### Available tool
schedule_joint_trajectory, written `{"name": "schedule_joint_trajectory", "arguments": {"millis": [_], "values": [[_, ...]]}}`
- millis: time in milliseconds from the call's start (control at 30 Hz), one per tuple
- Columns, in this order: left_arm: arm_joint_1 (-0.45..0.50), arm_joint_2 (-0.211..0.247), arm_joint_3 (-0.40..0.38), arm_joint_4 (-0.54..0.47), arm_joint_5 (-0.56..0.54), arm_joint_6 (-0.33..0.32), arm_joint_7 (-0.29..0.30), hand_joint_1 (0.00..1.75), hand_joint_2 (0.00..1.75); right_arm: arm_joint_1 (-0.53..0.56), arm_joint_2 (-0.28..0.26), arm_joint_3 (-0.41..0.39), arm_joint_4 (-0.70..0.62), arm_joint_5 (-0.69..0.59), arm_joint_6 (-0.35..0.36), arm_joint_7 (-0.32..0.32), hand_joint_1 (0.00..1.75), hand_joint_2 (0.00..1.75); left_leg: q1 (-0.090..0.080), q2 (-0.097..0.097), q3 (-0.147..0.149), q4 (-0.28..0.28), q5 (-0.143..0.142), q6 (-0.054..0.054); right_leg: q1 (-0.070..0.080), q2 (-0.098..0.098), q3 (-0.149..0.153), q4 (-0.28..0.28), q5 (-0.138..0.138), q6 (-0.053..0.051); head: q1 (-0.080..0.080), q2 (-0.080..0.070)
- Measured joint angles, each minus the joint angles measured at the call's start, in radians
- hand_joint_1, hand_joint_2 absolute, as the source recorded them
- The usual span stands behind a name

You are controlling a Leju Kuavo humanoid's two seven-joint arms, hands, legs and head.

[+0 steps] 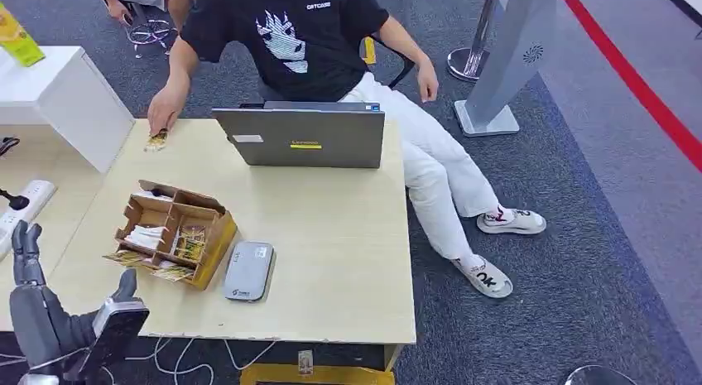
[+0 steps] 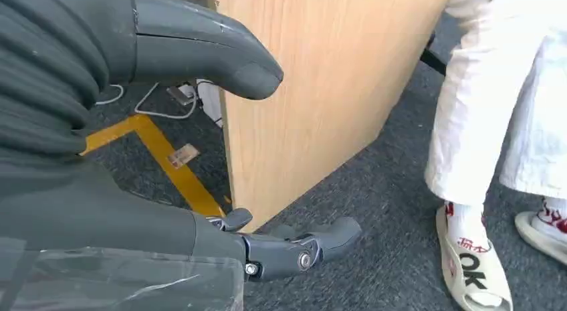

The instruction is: Pass the card to the sensor for recognition and then transmit it.

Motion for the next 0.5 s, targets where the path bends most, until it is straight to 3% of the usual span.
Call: {"name": "schedule_joint_trajectory", "arguments": {"millis": [267, 500], "values": [[-0.081, 0.098, -0.050, 0.012, -0.230, 0.028, 0.109, 0.00, 1.75, -0.015, 0.011, -0.053, -0.003, 0.083, 0.011, -0.008, 0.00, 1.75, 0.000, 0.000, 0.000, 0.000, 0.000, 0.000, 0.000, 0.000, 0.000, 0.000, 0.000, 0.000, 0.000, 0.000], [-0.179, 0.184, -0.066, 0.132, -0.379, 0.046, 0.194, 0.00, 1.75, -0.031, 0.025, -0.094, -0.004, 0.153, 0.015, 0.003, 0.00, 1.75, 0.000, 0.000, 0.000, 0.000, 0.001, 0.000, 0.000, 0.000, 0.000, 0.000, 0.000, 0.000, 0.000, 0.000]]}}
